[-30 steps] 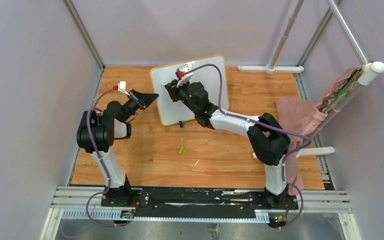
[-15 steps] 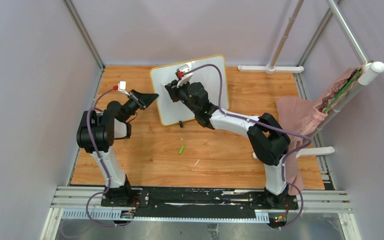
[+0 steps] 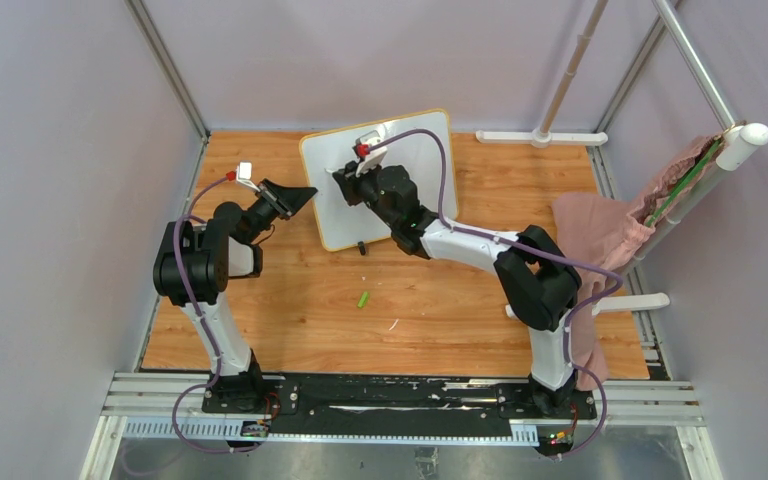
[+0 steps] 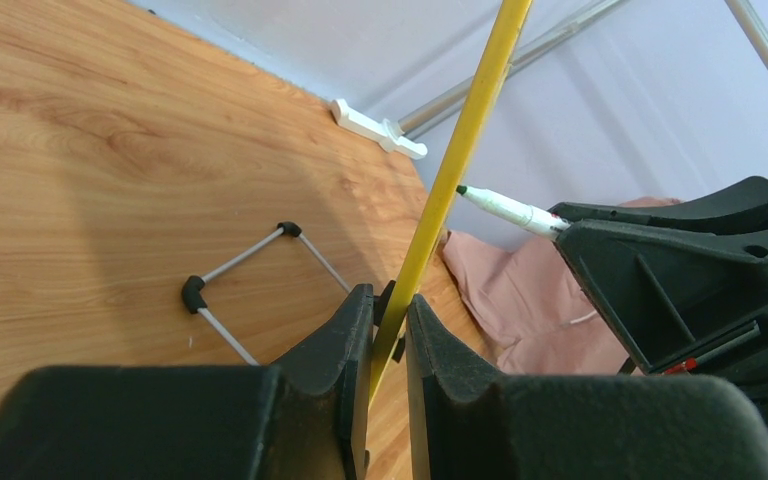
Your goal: Write a sentence on the whiteboard
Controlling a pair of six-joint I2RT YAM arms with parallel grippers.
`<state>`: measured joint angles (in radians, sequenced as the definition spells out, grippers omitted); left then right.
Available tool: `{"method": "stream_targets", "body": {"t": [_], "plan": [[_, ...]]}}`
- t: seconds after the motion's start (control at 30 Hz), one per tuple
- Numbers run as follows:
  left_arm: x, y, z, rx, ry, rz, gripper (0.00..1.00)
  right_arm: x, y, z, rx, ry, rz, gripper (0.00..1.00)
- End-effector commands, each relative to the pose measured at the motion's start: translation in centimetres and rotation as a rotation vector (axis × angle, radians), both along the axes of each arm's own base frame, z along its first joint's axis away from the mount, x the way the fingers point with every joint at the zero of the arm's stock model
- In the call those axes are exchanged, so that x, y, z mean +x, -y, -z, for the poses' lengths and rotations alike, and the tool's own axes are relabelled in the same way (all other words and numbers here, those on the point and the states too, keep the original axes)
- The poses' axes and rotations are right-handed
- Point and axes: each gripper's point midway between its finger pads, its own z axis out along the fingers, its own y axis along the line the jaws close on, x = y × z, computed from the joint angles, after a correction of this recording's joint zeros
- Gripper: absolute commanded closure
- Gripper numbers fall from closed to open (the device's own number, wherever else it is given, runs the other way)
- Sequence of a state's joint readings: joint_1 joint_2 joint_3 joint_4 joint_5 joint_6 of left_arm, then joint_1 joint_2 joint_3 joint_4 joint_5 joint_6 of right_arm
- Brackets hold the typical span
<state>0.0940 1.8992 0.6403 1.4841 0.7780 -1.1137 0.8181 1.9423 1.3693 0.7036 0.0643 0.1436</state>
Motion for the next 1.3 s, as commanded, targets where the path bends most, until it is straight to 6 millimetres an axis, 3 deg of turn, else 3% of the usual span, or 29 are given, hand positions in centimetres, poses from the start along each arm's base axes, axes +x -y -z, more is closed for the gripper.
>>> {"method": "stream_targets", "body": {"t": [0.0, 0.43, 0.73, 1.27], "plan": [[-0.2, 0.1, -2.1, 0.005, 0.086, -0.002, 1.0, 0.5, 1.1, 0.7, 0.002, -0.015, 0.034, 1.0], [-0.3, 0.1, -2.4, 0.007, 0.094, -0.004, 1.0, -0.1, 2.3, 1.4, -0.007, -0.022, 0.053, 1.0], [-0.4, 0.1, -2.5, 0.01, 0.099, -0.005, 1.0, -0.3, 2.2, -2.4, 0.071, 0.03, 0.033, 1.0], [-0.3, 0.1, -2.4, 0.01, 0.099, -0.005, 1.0, 1.0, 2.7, -3.3, 0.111, 0.052, 0.047, 1.0]]}}
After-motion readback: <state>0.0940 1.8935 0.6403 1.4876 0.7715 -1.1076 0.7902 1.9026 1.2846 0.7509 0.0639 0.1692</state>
